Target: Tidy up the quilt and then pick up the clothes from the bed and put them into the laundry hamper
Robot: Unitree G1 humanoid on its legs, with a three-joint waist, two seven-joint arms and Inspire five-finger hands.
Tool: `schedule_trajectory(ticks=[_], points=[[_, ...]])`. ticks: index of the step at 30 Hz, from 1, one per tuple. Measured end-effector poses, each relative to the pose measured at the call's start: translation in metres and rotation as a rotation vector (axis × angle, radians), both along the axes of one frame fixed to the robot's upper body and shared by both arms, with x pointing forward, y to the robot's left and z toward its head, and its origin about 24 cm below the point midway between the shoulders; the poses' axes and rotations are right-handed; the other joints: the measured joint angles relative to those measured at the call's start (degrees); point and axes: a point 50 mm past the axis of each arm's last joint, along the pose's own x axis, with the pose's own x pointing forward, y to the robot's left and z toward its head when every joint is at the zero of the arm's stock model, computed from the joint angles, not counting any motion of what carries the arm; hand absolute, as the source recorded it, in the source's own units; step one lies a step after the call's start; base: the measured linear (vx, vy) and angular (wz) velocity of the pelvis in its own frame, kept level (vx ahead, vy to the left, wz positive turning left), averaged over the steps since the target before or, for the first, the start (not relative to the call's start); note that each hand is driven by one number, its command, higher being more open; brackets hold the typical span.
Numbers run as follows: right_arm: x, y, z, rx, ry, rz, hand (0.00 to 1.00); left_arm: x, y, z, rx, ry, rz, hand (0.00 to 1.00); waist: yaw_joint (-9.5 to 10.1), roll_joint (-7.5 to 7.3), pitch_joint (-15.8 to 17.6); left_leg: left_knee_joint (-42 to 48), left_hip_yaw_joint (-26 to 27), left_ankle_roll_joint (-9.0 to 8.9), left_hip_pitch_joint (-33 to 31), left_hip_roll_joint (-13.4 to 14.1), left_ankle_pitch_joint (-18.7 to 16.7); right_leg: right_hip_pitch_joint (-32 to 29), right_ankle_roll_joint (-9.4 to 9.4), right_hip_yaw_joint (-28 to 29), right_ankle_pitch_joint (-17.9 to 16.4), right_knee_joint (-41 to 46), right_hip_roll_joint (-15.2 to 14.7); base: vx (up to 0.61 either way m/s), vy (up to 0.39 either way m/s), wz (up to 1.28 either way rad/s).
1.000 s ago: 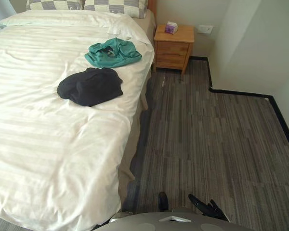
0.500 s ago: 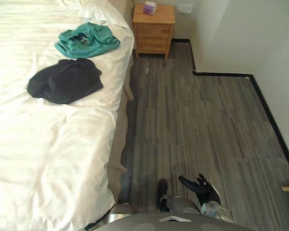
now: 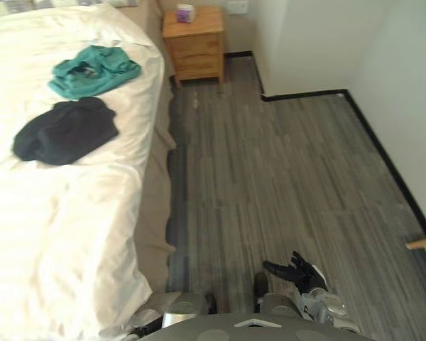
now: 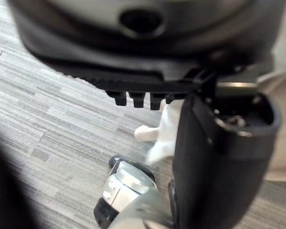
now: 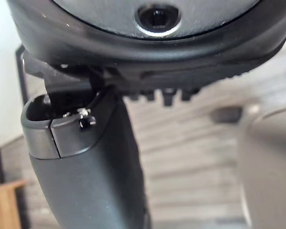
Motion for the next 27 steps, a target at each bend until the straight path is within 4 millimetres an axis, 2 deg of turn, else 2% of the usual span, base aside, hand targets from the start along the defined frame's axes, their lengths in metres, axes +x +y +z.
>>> schedule_trajectory(ticks=[2, 4, 7, 10, 13, 20, 23, 24, 25, 26, 27], points=[[0.000, 0.009, -0.002, 0.029, 0.010, 0.026, 1.00, -0.003, 0.003, 0.000, -0.003, 0.016, 0.000, 1.00, 0.30, -1.03, 0.04, 0.20, 2.58, 1.10, -0.07, 0.17, 0.44, -1.05, 0.06, 2.05, 1.52, 0.02, 0.46, -0.03, 0.016, -0.61], [0.004, 0.012, -0.001, 0.041, -0.004, 0.044, 1.00, -0.005, 0.000, 0.000, -0.029, 0.045, -0.056, 1.00, -0.17, -0.87, -0.25, -0.03, 4.26, 1.64, -0.21, -0.05, 0.58, -2.01, 0.32, 3.18, 2.13, 0.02, 0.43, -0.04, 0.038, -0.48], [0.006, 0.016, 0.001, 0.055, -0.020, 0.076, 1.00, 0.006, -0.002, 0.000, -0.028, 0.030, -0.203, 1.00, -0.43, -0.47, -0.51, -0.03, 5.10, 2.19, -0.39, -0.17, 0.67, -2.68, 0.40, 3.90, 2.42, 0.01, 0.44, -0.03, 0.025, -0.20], [0.004, 0.018, 0.000, 0.056, -0.017, 0.087, 1.00, 0.024, 0.001, 0.003, -0.003, 0.011, -0.374, 1.00, -0.65, -0.88, -0.82, -0.09, 4.74, 2.84, -0.37, -0.18, 1.03, -3.16, 0.31, 4.03, 2.50, 0.00, 0.59, -0.04, -0.006, -0.06], [0.000, 0.018, -0.001, 0.072, -0.010, 0.062, 1.00, 0.028, 0.003, 0.003, 0.007, 0.010, -0.438, 1.00, -0.68, -1.18, -1.21, -0.09, 4.78, 2.85, -0.18, -0.08, 1.03, -3.14, 0.22, 4.40, 2.57, 0.00, 0.79, -0.02, -0.010, -0.06], [-0.002, 0.020, -0.002, 0.083, -0.004, 0.081, 1.00, 0.025, 0.005, 0.003, 0.019, 0.021, -0.418, 1.00, -1.63, -1.68, -2.05, -0.12, 5.93, 2.90, 0.09, 0.24, 0.95, -3.47, -0.30, 5.54, 2.37, -0.02, 1.13, -0.04, -0.007, -0.10], [-0.003, 0.020, -0.002, 0.099, -0.006, 0.079, 1.00, 0.025, 0.006, 0.003, 0.087, 0.019, -0.334, 1.00, -1.45, -1.28, -2.21, -0.94, 7.81, 1.48, 0.34, 2.21, -0.41, -3.16, -1.18, 2.38, 1.68, 0.30, 1.62, -0.01, -0.045, -0.25], [-0.004, 0.020, -0.002, 0.108, -0.009, 0.070, 1.00, 0.024, 0.006, 0.003, 0.111, 0.018, -0.261, 1.00, -1.36, -0.71, -2.23, -0.44, 9.01, 0.24, 0.73, 3.43, -1.20, -3.34, -2.48, 0.34, 0.57, 1.57, 2.26, 0.09, -0.081, -0.45], [-0.003, 0.020, -0.002, 0.120, -0.018, 0.061, 1.00, 0.024, 0.006, 0.003, 0.125, 0.005, -0.201, 1.00, -1.40, -0.87, -2.16, 1.66, 9.57, -1.15, 0.84, 4.67, -1.97, -3.28, -3.72, -1.00, -0.46, 3.11, 2.83, 0.10, -0.071, -0.38], [-0.015, 0.013, 0.003, 0.150, -0.077, -0.056, 1.00, 0.041, -0.003, 0.009, 0.087, -0.182, 0.134, 1.00, 1.34, 0.24, -0.86, 12.99, 6.02, 0.58, -10.95, 7.10, 2.20, -2.66, -1.27, -0.74, -16.00, 22.32, 0.45, 0.03, -0.027, -0.14], [-0.015, 0.013, 0.003, 0.149, -0.077, -0.057, 1.00, 0.040, -0.003, 0.009, 0.087, -0.182, 0.134, 1.00, 1.34, 0.23, -0.86, 12.99, 6.04, 0.55, -10.97, 7.10, 2.19, -2.67, -1.28, -0.72, -16.00, 22.47, 0.43, -0.04, 0.017, 0.00]])
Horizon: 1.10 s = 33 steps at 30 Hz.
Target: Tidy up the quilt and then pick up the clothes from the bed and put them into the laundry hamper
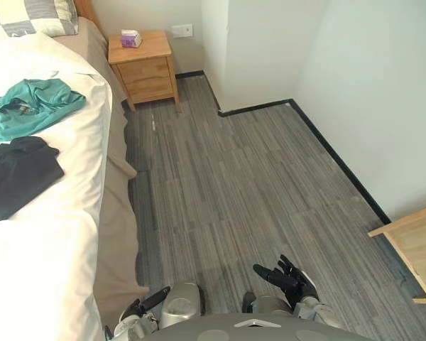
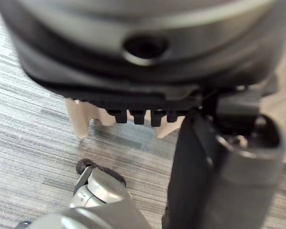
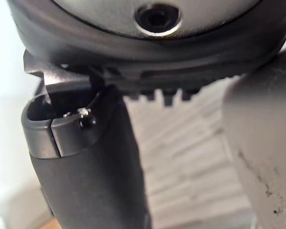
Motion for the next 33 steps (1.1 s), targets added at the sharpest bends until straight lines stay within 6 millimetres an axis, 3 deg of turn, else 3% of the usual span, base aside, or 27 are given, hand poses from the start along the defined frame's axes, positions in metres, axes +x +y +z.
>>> schedule_trajectory(ticks=[4, 6, 8, 11, 13, 14, 15, 16, 18, 19, 21, 22, 23, 24, 26, 28, 29, 30, 31, 33], points=[[-0.004, 0.001, -0.001, 0.003, 0.010, -0.004, 1.00, -0.004, 0.002, 0.000, 0.004, 0.010, 0.002, 1.00, -0.24, -0.56, -1.28, -1.57, 0.11, -0.68, -0.28, -0.58, 0.25, -0.55, 0.21, -0.72, 0.18, -0.17, -0.86, -0.02, 0.010, 0.08], [-0.013, 0.001, -0.003, 0.011, 0.032, -0.031, 1.00, -0.017, 0.004, -0.002, 0.011, 0.038, 0.009, 1.00, -1.76, -1.47, -3.68, -3.26, 3.93, -0.28, -0.41, 0.51, 0.50, -0.57, 0.60, -3.54, 0.42, -1.93, -2.70, -0.02, 0.010, 0.56], [-0.015, -0.001, -0.004, 0.006, 0.037, -0.048, 1.00, -0.018, 0.003, -0.002, 0.007, 0.039, 0.009, 1.00, -1.67, -0.78, -4.29, -4.37, 6.97, -0.06, -0.11, 1.21, 1.69, -0.35, 0.94, -4.31, 0.53, -2.23, -3.61, 0.00, 0.067, 0.35], [-0.016, -0.003, -0.004, 0.001, 0.042, -0.109, 1.00, -0.017, 0.004, -0.002, 0.010, 0.037, -0.024, 1.00, -1.80, -1.18, -4.68, -8.69, 9.79, 0.33, 1.23, -0.40, 4.00, -0.18, 2.42, -4.06, 1.44, -3.71, -5.35, 0.05, 0.118, -0.04], [-0.019, -0.004, -0.006, 0.008, 0.061, -0.134, 1.00, -0.017, 0.009, -0.001, 0.020, 0.030, -0.091, 1.00, -2.89, -1.63, -5.67, -11.83, 10.51, 0.78, 2.23, -1.83, 6.10, -0.20, 3.17, -4.42, 2.13, -4.47, -6.17, 0.08, 0.081, -0.06], [-0.019, -0.004, -0.006, 0.011, 0.064, -0.136, 1.00, -0.018, 0.010, 0.000, 0.023, 0.027, -0.100, 1.00, -3.39, -1.66, -5.87, -11.55, 10.90, -0.08, 2.17, -1.92, 6.27, -0.39, 2.92, -5.17, 2.32, -4.58, -6.34, 0.01, 0.008, 0.05], [-0.019, -0.005, -0.006, 0.011, 0.065, -0.134, 1.00, -0.016, 0.011, 0.001, 0.027, 0.001, -0.095, 1.00, -3.84, -1.52, -5.41, -6.26, 12.57, -0.67, 0.27, -0.67, 6.09, -0.40, 2.11, -6.22, 1.71, -4.48, -6.54, 0.00, 0.000, 0.00], [-0.019, -0.009, -0.006, 0.010, 0.066, -0.150, 1.00, -0.012, 0.010, 0.002, 0.020, -0.029, -0.073, 1.00, -3.93, -0.83, -5.08, 4.87, 13.65, -1.21, -4.21, 2.58, 5.84, 0.22, 1.49, -6.28, 1.26, -4.31, -6.19, -0.05, 0.031, -0.05], [-0.019, -0.017, -0.004, -0.008, 0.053, -0.162, 1.00, -0.010, 0.006, 0.003, 0.007, -0.065, -0.043, 1.00, -3.66, 0.92, -3.75, 16.03, 11.46, -3.31, -7.23, 6.43, 7.22, 3.26, 1.50, -6.22, 0.82, -4.99, -4.31, -0.01, 0.052, -0.11], [-0.020, -0.019, -0.004, -0.016, 0.056, -0.165, 1.00, -0.009, 0.004, 0.003, -0.003, -0.074, -0.035, 1.00, -3.62, 1.14, -3.19, 18.05, 9.97, -4.64, -7.23, 6.83, 8.06, 4.77, 1.42, -6.10, 0.81, -5.65, -3.84, 0.02, 0.023, -0.18], [-0.021, -0.021, -0.005, -0.022, 0.072, -0.156, 1.00, -0.011, 0.002, 0.002, -0.029, -0.103, 0.000, 1.00, -3.01, 1.67, -2.59, 23.26, 6.35, -6.01, -9.78, 6.66, 15.43, 9.57, 0.81, -4.76, 0.90, -13.20, -2.90, 0.05, 0.019, -0.38], [-0.021, -0.021, -0.005, -0.022, 0.073, -0.156, 1.00, -0.011, 0.002, 0.003, -0.031, -0.109, -0.001, 1.00, -2.79, 0.97, -2.73, 22.52, 6.25, -6.33, -9.91, 6.12, 13.46, 10.63, 0.36, -4.41, 1.14, -15.48, -2.91, 0.07, 0.013, -0.44], [-0.020, -0.022, -0.005, -0.024, 0.069, -0.157, 1.00, -0.010, 0.002, 0.003, -0.035, -0.115, -0.014, 1.00, -2.93, 1.43, -2.23, 16.19, 6.85, -5.78, -8.99, 4.49, 8.90, 11.30, -0.41, -3.79, 1.57, -17.53, -2.92, 0.07, 0.031, -0.32], [-0.020, -0.025, -0.004, -0.030, 0.069, -0.161, 1.00, -0.010, -0.003, 0.002, -0.054, -0.116, -0.013, 1.00, -3.22, 2.16, -0.85, 7.47, 7.97, -5.35, -6.70, 3.25, 7.58, 11.24, -1.48, -3.03, 2.35, -17.01, -2.94, 0.05, 0.052, -0.21], [-0.027, -0.032, -0.004, -0.046, 0.090, -0.166, 1.00, -0.014, -0.010, -0.001, -0.079, -0.105, 0.019, 1.00, -3.05, 3.10, 0.06, -2.81, 10.62, -4.89, -3.58, 2.45, 7.90, 10.80, -1.16, -2.91, 2.16, -15.34, -2.83, 0.02, 0.132, -0.24], [-0.032, -0.035, -0.005, -0.054, 0.102, -0.168, 1.00, -0.027, -0.016, -0.004, -0.099, -0.072, 0.052, 1.00, -2.46, 4.62, 0.23, -6.72, 12.38, -2.27, -1.74, 3.28, 8.16, 11.97, -1.41, 0.28, 1.95, -17.67, -1.11, 0.07, 0.147, -0.49], [-0.028, -0.040, -0.002, -0.062, 0.084, -0.168, 1.00, -0.027, -0.018, -0.005, -0.105, -0.071, 0.060, 1.00, -1.98, 5.50, 0.35, -7.15, 13.83, -1.48, -1.87, 4.32, 7.72, 9.61, -0.60, -0.48, 1.41, -6.71, 0.92, 0.16, 0.082, -0.35], [-0.030, -0.037, -0.003, -0.052, 0.086, -0.167, 1.00, -0.025, -0.013, -0.004, -0.090, -0.085, 0.051, 1.00, -1.87, 4.60, 0.66, -6.79, 14.01, -1.39, -2.06, 3.90, 7.62, 8.51, -1.78, -0.85, -0.19, 1.14, 1.03, 0.20, 0.039, -0.22], [-0.034, -0.031, -0.007, -0.034, 0.105, -0.169, 1.00, -0.024, -0.004, -0.002, -0.069, -0.094, 0.045, 1.00, -1.42, 2.18, 0.71, -3.61, 14.96, 1.08, -3.31, 2.57, 5.89, 10.62, -3.01, -1.71, -4.91, 3.73, 0.77, 0.15, 0.016, -0.12], [-0.027, -0.025, -0.007, -0.029, 0.102, -0.139, 1.00, -0.020, 0.006, 0.001, -0.046, -0.113, 0.049, 1.00, -0.57, -0.50, -0.16, 0.90, 15.83, 2.27, -6.18, 1.12, 3.31, 10.42, -2.70, -0.05, -10.27, 0.34, -1.56, 0.05, 0.044, -0.34]])
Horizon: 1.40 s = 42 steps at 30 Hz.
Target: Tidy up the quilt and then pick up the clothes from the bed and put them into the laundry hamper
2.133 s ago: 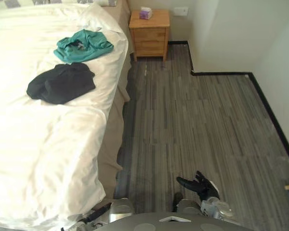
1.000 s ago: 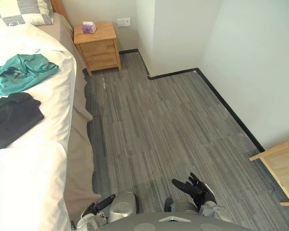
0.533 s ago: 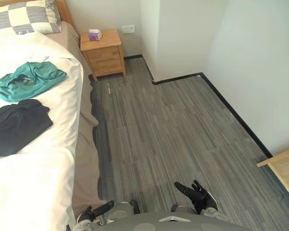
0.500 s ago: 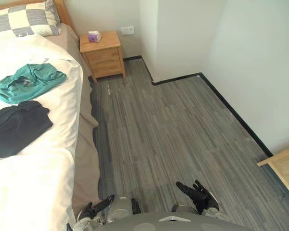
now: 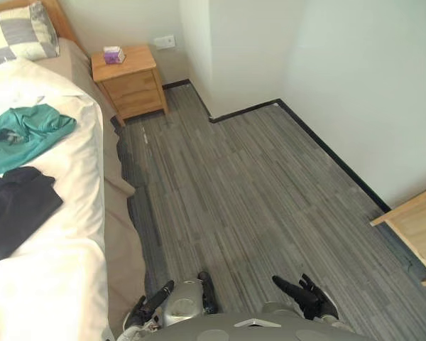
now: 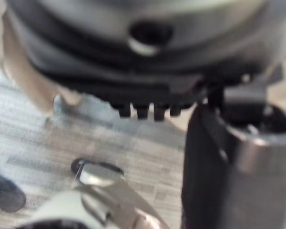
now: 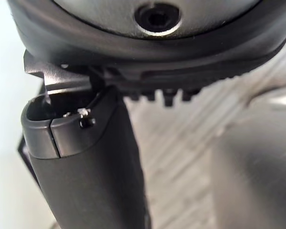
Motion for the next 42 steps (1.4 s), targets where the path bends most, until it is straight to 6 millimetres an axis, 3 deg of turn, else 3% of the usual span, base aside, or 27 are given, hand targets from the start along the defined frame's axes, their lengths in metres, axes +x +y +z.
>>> schedule_trajectory(ticks=[1, 2, 3, 4, 6, 8, 10, 13, 15, 17, 18, 19, 21, 22, 24, 26, 28, 29, 33, 34, 35, 36, 37, 39, 40, 41, 42], points=[[0.008, 0.003, 0.000, 0.006, 0.003, 0.028, 1.00, 0.004, 0.001, 0.000, -0.012, 0.009, -0.008, 1.00, -0.48, -0.32, -1.21, 2.34, -0.21, 4.68, -2.69, -1.46, -0.93, -1.45, 2.84, 1.91, -3.46, -0.99, -1.81, 0.04, 0.167, -0.38], [0.006, 0.003, -0.001, 0.008, 0.010, 0.025, 1.00, 0.003, 0.000, -0.001, -0.018, 0.014, -0.012, 1.00, -0.61, -0.23, -1.51, 1.72, -0.16, 4.55, -2.53, -2.01, -1.12, -1.50, 3.34, 1.84, -3.89, -1.13, -2.18, 0.17, 0.217, -0.33], [0.010, 0.004, -0.001, 0.017, 0.003, 0.022, 1.00, 0.001, -0.002, -0.002, -0.026, 0.036, -0.034, 1.00, -1.22, -0.03, -2.20, -0.42, -0.04, 4.45, -1.59, -4.55, -1.92, -4.03, 8.12, 3.57, -2.05, 9.86, -2.76, 0.32, 0.151, -0.01], [0.014, 0.009, -0.001, 0.044, -0.001, 0.017, 1.00, 0.007, 0.001, -0.002, -0.003, 0.051, -0.106, 1.00, -2.44, -1.24, -1.49, -2.68, -0.39, 4.54, 0.40, -6.71, -2.04, -9.10, 10.57, 4.22, 0.81, 22.32, -4.00, 0.36, 0.125, 0.15], [0.017, 0.010, 0.000, 0.059, -0.016, 0.009, 1.00, 0.009, 0.009, 0.000, 0.037, 0.076, -0.207, 1.00, -4.76, -1.53, -0.93, -7.20, -3.55, 5.00, 5.71, -9.79, -1.69, -14.36, 9.96, 3.17, 6.88, 36.69, -5.25, 0.36, 0.136, 0.70], [0.012, 0.011, -0.001, 0.066, -0.009, 0.001, 1.00, 0.016, 0.007, 0.001, 0.043, 0.076, -0.247, 1.00, -5.72, -1.46, -0.29, -10.75, -6.72, 5.34, 10.69, -10.79, -1.75, -18.55, 7.36, 1.21, 5.22, 40.00, -4.91, 0.36, 0.085, 0.85], [0.006, 0.012, -0.001, 0.069, -0.012, -0.018, 1.00, 0.025, 0.007, 0.002, 0.041, 0.054, -0.255, 1.00, -5.77, -1.33, 0.32, -13.75, -10.10, 6.01, 14.89, -10.89, -1.84, -22.91, 5.91, -0.07, 4.32, 34.88, -2.75, 0.30, 0.008, 0.78], [-0.003, 0.018, 0.001, 0.093, -0.063, -0.102, 1.00, 0.024, 0.007, 0.002, 0.032, 0.048, -0.236, 1.00, -6.49, -1.40, 0.31, -15.37, -16.58, 6.36, 18.68, -10.68, -3.79, -26.82, 6.24, -1.50, 6.72, 12.25, -1.20, 0.46, -0.057, 1.09], [-0.005, 0.017, 0.002, 0.076, -0.091, -0.104, 1.00, 0.021, 0.004, 0.001, 0.004, 0.040, -0.180, 1.00, -5.88, -1.36, 0.39, -13.04, -19.60, 3.91, 21.39, -10.65, -8.10, -27.93, 5.68, -1.54, 12.13, -0.66, -0.90, 0.56, -0.135, 0.80], [-0.003, 0.016, 0.004, 0.054, -0.114, -0.085, 1.00, 0.014, 0.001, -0.001, -0.008, 0.054, -0.156, 1.00, -5.88, -1.03, 0.56, -10.65, -22.03, 3.14, 24.72, -10.05, -12.42, -28.13, 3.37, -3.10, 14.02, -0.67, -1.27, 0.64, -0.220, 0.74], [-0.002, 0.010, 0.006, 0.033, -0.114, -0.055, 1.00, 0.007, -0.005, -0.004, -0.021, 0.069, -0.147, 1.00, -6.21, 0.66, -0.23, -10.09, -22.52, 1.32, 27.62, -7.81, -14.30, -27.29, 0.93, -4.88, 17.58, 3.32, -0.36, 0.70, -0.254, 0.71], [0.000, 0.011, 0.006, 0.026, -0.114, -0.033, 1.00, 0.005, -0.005, -0.004, -0.018, 0.071, -0.145, 1.00, -6.17, 0.56, -0.82, -7.09, -22.85, 0.78, 27.00, -7.48, -13.68, -27.09, 0.51, -5.51, 19.37, 4.72, -0.60, 0.73, -0.273, 0.41], [0.009, 0.005, 0.010, 0.001, -0.128, -0.009, 1.00, 0.011, -0.009, -0.003, -0.021, 0.050, -0.151, 1.00, -5.66, 1.31, -1.33, 8.99, -21.42, -5.29, 20.81, -4.95, -9.90, -26.13, -0.96, -6.77, 14.76, 8.96, 0.20, 0.79, -0.284, 0.13], [0.022, 0.001, 0.017, -0.017, -0.168, 0.002, 1.00, 0.015, -0.013, -0.003, -0.028, 0.034, -0.154, 1.00, -5.56, 3.14, -0.47, 26.82, -18.57, -7.67, 12.14, -0.49, -0.87, -21.58, -2.06, -7.02, 12.48, 5.99, 2.28, 0.69, -0.228, 0.00], [0.028, 0.003, 0.017, -0.007, -0.174, 0.004, 1.00, 0.017, -0.017, -0.003, -0.043, 0.026, -0.149, 1.00, -5.52, 3.94, 0.30, 32.64, -17.23, -7.36, 8.97, 1.93, -2.47, -14.64, -2.73, -7.01, 12.02, 1.29, 3.94, 0.69, -0.172, -0.12], [0.029, 0.011, 0.016, 0.019, -0.181, 0.010, 1.00, 0.022, -0.015, 0.000, -0.045, 0.003, -0.153, 1.00, -4.78, 3.28, 0.55, 29.51, -16.63, -6.51, 5.64, 1.55, -5.31, -7.45, -3.16, -6.09, 11.75, -4.18, 4.03, 0.64, -0.135, -0.24], [0.035, 0.020, 0.017, 0.044, -0.199, 0.011, 1.00, 0.028, -0.015, 0.002, -0.047, -0.028, -0.155, 1.00, -3.42, 2.84, 0.75, 20.15, -13.97, -4.90, 1.67, 0.84, -7.42, -3.13, -3.47, -4.54, 11.36, -7.83, 3.20, 0.52, -0.036, -0.42], [0.037, 0.023, 0.018, 0.053, -0.209, 0.016, 1.00, 0.031, -0.013, 0.003, -0.040, -0.042, -0.152, 1.00, -2.56, 2.16, 0.94, 12.60, -11.48, -4.69, -0.95, -0.12, -7.07, -1.26, -2.12, -3.67, 10.07, -9.23, 1.73, 0.57, 0.040, -0.35], [0.027, 0.024, 0.012, 0.060, -0.146, 0.011, 1.00, 0.033, -0.011, 0.005, -0.031, -0.060, -0.122, 1.00, -2.42, 1.78, 1.03, -9.93, -6.26, -4.31, -5.83, 0.36, 4.84, 4.52, 1.14, -2.82, 2.25, -8.70, -0.57, 0.50, 0.135, -0.14], [0.025, 0.026, 0.010, 0.064, -0.131, 0.007, 1.00, 0.033, -0.009, 0.005, -0.031, -0.062, -0.105, 1.00, -2.18, 1.12, 0.91, -9.05, -5.14, -3.35, -5.63, 0.80, 8.17, 5.58, 1.10, -2.23, 0.89, -8.72, -1.18, 0.59, 0.273, -0.33], [0.023, 0.031, 0.008, 0.076, -0.114, 0.008, 1.00, 0.032, -0.001, 0.006, -0.018, -0.065, -0.082, 1.00, -1.44, -1.10, 0.08, -6.65, -2.54, -0.01, -6.05, 0.32, 11.13, 6.45, 0.65, -1.20, -1.00, -9.05, -3.19, 0.65, 0.274, -0.44], [0.023, 0.034, 0.005, 0.079, -0.097, 0.012, 1.00, 0.037, 0.004, 0.008, -0.001, -0.066, -0.086, 1.00, -1.31, -2.37, -0.44, -3.52, -1.80, 1.87, -6.67, -0.32, 6.97, 6.14, 0.50, 0.25, -0.33, -7.30, -4.12, 0.65, 0.253, -0.36], [0.025, 0.036, 0.004, 0.083, -0.091, 0.016, 1.00, 0.040, 0.006, 0.008, 0.004, -0.061, -0.089, 1.00, -1.49, -2.88, -0.43, -2.72, -2.01, 3.05, -6.72, -0.73, 6.14, 5.23, 0.69, 0.86, 0.65, -5.04, -4.46, 0.64, 0.230, -0.05], [0.033, 0.043, 0.002, 0.098, -0.071, 0.033, 1.00, 0.039, 0.017, 0.008, 0.031, -0.001, -0.131, 1.00, -3.11, -5.67, -0.10, -3.19, -3.18, 4.86, -1.85, -4.05, 3.58, -0.97, 7.86, 1.90, 6.72, 15.29, -6.74, 0.63, 0.254, 0.34], [0.033, 0.042, 0.002, 0.097, -0.070, 0.027, 1.00, 0.040, 0.019, 0.008, 0.037, 0.008, -0.149, 1.00, -3.52, -5.97, -0.03, -3.53, -3.96, 4.99, -0.34, -4.81, 2.48, -3.37, 9.04, 1.81, 10.51, 22.24, -7.20, 0.62, 0.228, 0.67], [0.034, 0.039, 0.002, 0.085, -0.066, 0.041, 1.00, 0.040, 0.020, 0.007, 0.039, 0.021, -0.172, 1.00, -4.40, -5.97, 0.32, -4.24, -5.59, 5.08, 3.18, -6.25, 1.40, -7.45, 9.47, 1.31, 11.33, 33.34, -8.41, 0.68, 0.190, 0.86], [0.033, 0.036, 0.002, 0.067, -0.053, 0.064, 1.00, 0.039, 0.018, 0.006, 0.033, 0.026, -0.181, 1.00, -4.34, -5.84, 0.45, -6.07, -7.70, 4.94, 7.33, -7.26, 0.96, -10.19, 7.94, -0.44, 10.37, 38.60, -8.67, 0.66, 0.163, 0.88]])
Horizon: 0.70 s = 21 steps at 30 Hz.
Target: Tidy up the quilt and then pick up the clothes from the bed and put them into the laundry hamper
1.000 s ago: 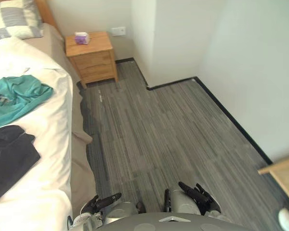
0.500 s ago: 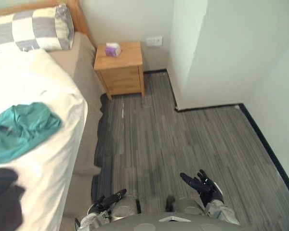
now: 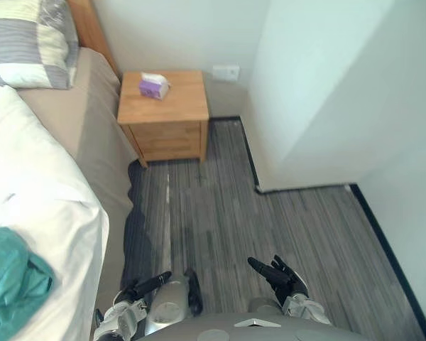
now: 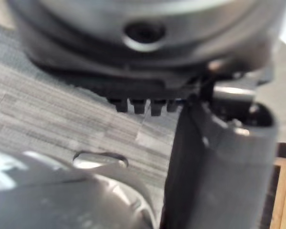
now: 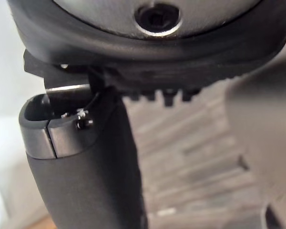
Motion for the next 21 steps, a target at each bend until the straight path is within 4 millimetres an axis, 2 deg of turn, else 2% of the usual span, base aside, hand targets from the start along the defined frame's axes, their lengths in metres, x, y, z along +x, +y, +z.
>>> schedule_trajectory(ticks=[1, 3, 4, 5, 7, 8, 9, 10, 11, 12, 13, 14, 15, 16, 17, 18, 19, 20, 21], points=[[-0.001, -0.001, 0.000, -0.009, 0.006, 0.012, 1.00, -0.001, -0.002, -0.001, -0.005, 0.005, -0.005, 1.00, 0.19, 0.36, 0.20, -1.71, -1.06, -0.05, 2.22, -0.35, -0.02, -1.18, -0.44, -1.02, -0.74, 0.53, 0.17, 0.53, 0.101, 0.91], [0.000, -0.005, 0.000, -0.026, 0.003, 0.021, 1.00, 0.000, -0.009, -0.002, -0.025, -0.004, -0.019, 1.00, 0.06, 1.29, 0.23, -6.35, -4.66, -0.18, 7.54, -0.77, 0.06, -4.39, -0.88, -5.15, -3.31, -3.65, 0.33, 0.40, 0.012, 1.03], [0.003, -0.006, 0.001, -0.027, -0.009, 0.008, 1.00, 0.003, -0.015, -0.002, -0.039, -0.028, -0.007, 1.00, 0.24, 1.77, 0.26, -8.97, -8.78, -0.60, 10.48, -0.82, -0.20, -7.93, -1.13, -6.14, -4.05, -13.09, 1.18, 0.42, -0.026, 0.99], [0.003, -0.006, 0.001, -0.027, -0.009, 0.007, 1.00, 0.004, -0.016, -0.002, -0.042, -0.032, -0.003, 1.00, 0.19, 1.84, 0.24, -9.17, -9.55, -0.73, 10.88, -0.77, -0.28, -8.45, -1.08, -5.87, -4.00, -14.85, 1.44, 0.50, -0.087, 1.44], [0.002, -0.007, 0.004, -0.024, -0.035, -0.033, 1.00, 0.007, -0.027, -0.002, -0.070, -0.070, 0.043, 1.00, -0.15, 2.86, 0.17, -8.79, -17.12, -1.71, 10.81, -0.12, -1.76, -10.53, -0.86, -0.52, -3.36, -29.32, 4.41, 0.38, -0.179, 1.58], [0.003, -0.008, 0.004, -0.022, -0.048, -0.050, 1.00, 0.007, -0.029, -0.002, -0.077, -0.077, 0.065, 1.00, -0.27, 3.48, 0.51, -7.60, -20.52, -2.35, 10.71, 0.45, -2.94, -10.56, -1.07, 3.67, -2.12, -34.53, 5.82, 0.48, -0.347, 1.89], [0.003, -0.009, 0.005, -0.029, -0.049, -0.057, 1.00, 0.007, -0.030, -0.003, -0.079, -0.086, 0.090, 1.00, 0.02, 3.98, 0.51, -5.31, -24.85, -3.46, 10.38, 1.15, -4.90, -10.23, -1.51, 9.17, 0.54, -39.40, 7.46, 0.39, -0.337, 1.70], [0.002, -0.008, 0.004, -0.035, -0.047, -0.053, 1.00, 0.006, -0.029, -0.003, -0.071, -0.087, 0.100, 1.00, 0.16, 3.89, 0.45, -3.82, -26.74, -4.17, 9.97, 1.26, -5.94, -9.67, -1.38, 11.59, 2.01, -41.25, 7.90, 0.47, -0.469, 1.96], [0.001, -0.004, 0.003, -0.035, -0.041, -0.038, 1.00, 0.004, -0.025, -0.002, -0.059, -0.090, 0.122, 1.00, 0.11, 3.12, 0.24, -0.57, -29.86, -5.80, 9.49, 1.11, -8.58, -8.15, -0.98, 15.37, 6.51, -43.58, 7.80, 0.39, -0.499, 2.03], [0.001, -0.004, 0.003, -0.038, -0.036, -0.028, 1.00, 0.002, -0.025, -0.003, -0.061, -0.091, 0.150, 1.00, 0.32, 2.77, 0.24, 2.15, -31.82, -7.46, 9.99, 2.39, -11.90, -6.23, 0.25, 14.36, 7.95, -41.21, 8.02, 0.36, -0.523, 1.85], [0.005, -0.009, 0.004, -0.058, -0.038, -0.011, 1.00, 0.000, -0.028, -0.004, -0.069, -0.087, 0.168, 1.00, 1.17, 4.98, -0.03, 2.85, -32.28, -8.23, 9.89, 4.60, -12.38, -6.42, -1.29, 13.09, 8.08, -38.94, 10.09, 0.28, -0.468, 1.50], [0.006, -0.015, 0.006, -0.086, -0.037, 0.013, 1.00, -0.006, -0.039, -0.007, -0.105, -0.081, 0.199, 1.00, 1.83, 6.33, -0.89, 2.05, -31.84, -9.30, 9.88, 7.24, -11.86, -6.36, -2.32, 11.09, 6.09, -36.57, 11.27, 0.22, -0.399, 1.30], [0.010, -0.014, 0.007, -0.093, -0.048, 0.036, 1.00, -0.008, -0.039, -0.007, -0.117, -0.084, 0.239, 1.00, 1.83, 6.39, -1.17, -0.23, -30.91, -10.95, 10.17, 8.73, -10.56, -5.68, -4.13, 7.39, 3.35, -35.36, 10.80, 0.20, -0.378, 1.37], [0.013, -0.013, 0.008, -0.086, -0.051, 0.043, 1.00, -0.009, -0.038, -0.007, -0.117, -0.083, 0.246, 1.00, 1.92, 6.58, -1.28, -1.51, -30.17, -11.40, 10.05, 9.58, -9.71, -5.66, -4.66, 5.62, 2.93, -34.78, 10.72, 0.15, -0.393, 1.47], [0.017, -0.008, 0.007, -0.064, -0.045, 0.064, 1.00, -0.009, -0.040, -0.008, -0.123, -0.084, 0.257, 1.00, 1.93, 6.44, -1.25, -4.82, -27.47, -11.97, 9.87, 10.79, -6.63, -5.41, -5.48, 1.96, 2.43, -34.30, 9.86, 0.08, -0.376, 1.58], [0.018, -0.005, 0.007, -0.045, -0.045, 0.085, 1.00, -0.007, -0.039, -0.007, -0.122, -0.096, 0.257, 1.00, 1.88, 6.19, -1.09, -7.91, -23.45, -11.60, 9.54, 11.38, -3.41, -4.27, -6.14, -2.26, 2.04, -34.88, 8.34, 0.06, -0.354, 1.75], [0.017, -0.006, 0.007, -0.043, -0.044, 0.086, 1.00, -0.007, -0.039, -0.007, -0.122, -0.098, 0.259, 1.00, 1.73, 6.12, -1.05, -9.00, -21.06, -10.63, 9.07, 11.47, -1.96, -3.46, -6.54, -4.65, 1.79, -35.46, 7.53, 0.04, -0.310, 2.11], [0.014, -0.007, 0.007, -0.035, -0.039, 0.072, 1.00, -0.006, -0.039, -0.006, -0.123, -0.106, 0.254, 1.00, 0.95, 5.89, -0.99, -8.94, -14.65, -10.25, 7.77, 11.89, -0.65, -1.31, -7.12, -10.28, 1.44, -37.31, 5.65, 0.01, -0.217, 2.34], [0.011, -0.010, 0.006, -0.027, -0.028, 0.046, 1.00, 0.000, -0.039, -0.005, -0.113, -0.119, 0.222, 1.00, 0.22, 6.21, -1.13, -3.25, -5.50, -10.69, 5.44, 13.35, -1.87, 0.88, -7.36, -15.56, 1.30, -38.78, 4.41, -0.01, -0.174, 2.32]])
